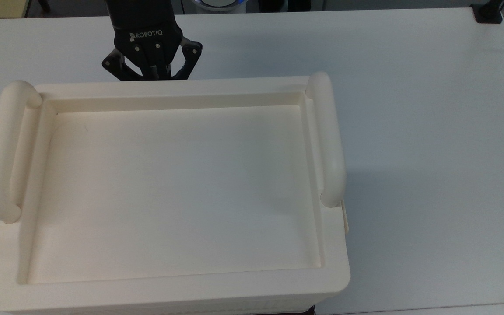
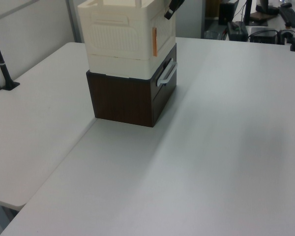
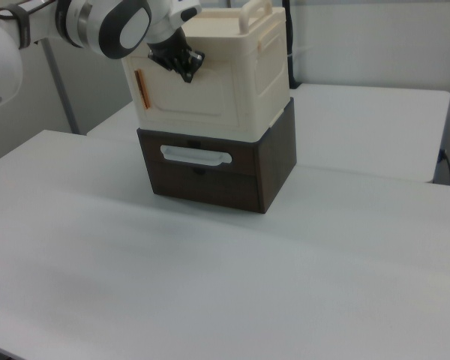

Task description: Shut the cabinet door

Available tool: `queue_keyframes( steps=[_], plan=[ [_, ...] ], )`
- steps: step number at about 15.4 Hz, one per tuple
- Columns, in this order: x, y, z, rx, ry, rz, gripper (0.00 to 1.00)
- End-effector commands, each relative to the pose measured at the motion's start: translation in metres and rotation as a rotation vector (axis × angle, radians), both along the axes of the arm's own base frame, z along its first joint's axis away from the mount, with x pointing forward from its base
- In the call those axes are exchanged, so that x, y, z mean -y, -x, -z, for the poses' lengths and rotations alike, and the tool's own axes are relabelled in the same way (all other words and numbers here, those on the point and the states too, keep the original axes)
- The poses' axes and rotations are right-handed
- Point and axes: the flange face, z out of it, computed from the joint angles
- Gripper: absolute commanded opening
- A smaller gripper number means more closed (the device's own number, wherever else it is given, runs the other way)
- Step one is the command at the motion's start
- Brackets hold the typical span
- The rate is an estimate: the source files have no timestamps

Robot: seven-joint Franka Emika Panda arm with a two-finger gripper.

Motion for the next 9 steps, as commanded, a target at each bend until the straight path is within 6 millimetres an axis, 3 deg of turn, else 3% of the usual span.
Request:
queue_keyframes(
  steps=[1,9],
  plan=[
    [-0.001,0.015,0.016,-0.143,0.076,-0.021,0.02],
    [0.001,0.070,0.024,-0.415,0.151,0.067,0.03]
  ],
)
